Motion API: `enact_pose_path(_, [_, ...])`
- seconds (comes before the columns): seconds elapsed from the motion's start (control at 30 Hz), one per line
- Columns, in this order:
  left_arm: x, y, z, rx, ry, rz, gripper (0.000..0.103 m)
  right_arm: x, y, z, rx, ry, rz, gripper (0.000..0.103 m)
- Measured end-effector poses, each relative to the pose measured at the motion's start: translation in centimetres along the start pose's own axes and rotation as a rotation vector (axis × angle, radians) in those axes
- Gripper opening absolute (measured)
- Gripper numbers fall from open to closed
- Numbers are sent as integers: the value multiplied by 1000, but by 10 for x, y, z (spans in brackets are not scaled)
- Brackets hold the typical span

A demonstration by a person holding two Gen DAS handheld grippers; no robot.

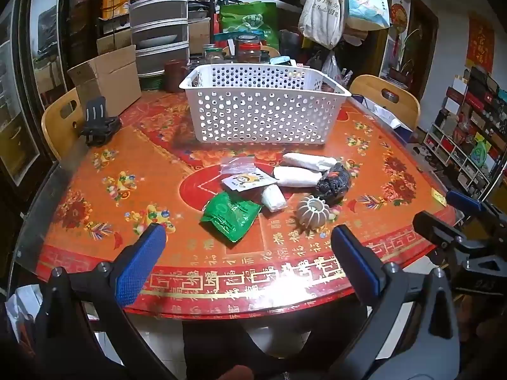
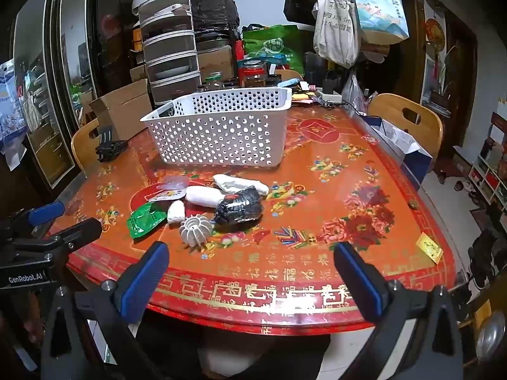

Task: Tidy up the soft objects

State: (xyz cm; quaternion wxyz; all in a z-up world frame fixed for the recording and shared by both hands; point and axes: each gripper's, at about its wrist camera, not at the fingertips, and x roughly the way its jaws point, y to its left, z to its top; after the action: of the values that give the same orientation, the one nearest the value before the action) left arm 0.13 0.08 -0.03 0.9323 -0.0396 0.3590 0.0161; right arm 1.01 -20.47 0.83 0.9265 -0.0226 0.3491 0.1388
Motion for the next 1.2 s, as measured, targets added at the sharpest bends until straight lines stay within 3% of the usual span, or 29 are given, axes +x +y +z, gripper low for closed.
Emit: enact_pose_path(1.2, [-10,2,0,7,-26,12,103,-1,-2,0,4,0,11,103])
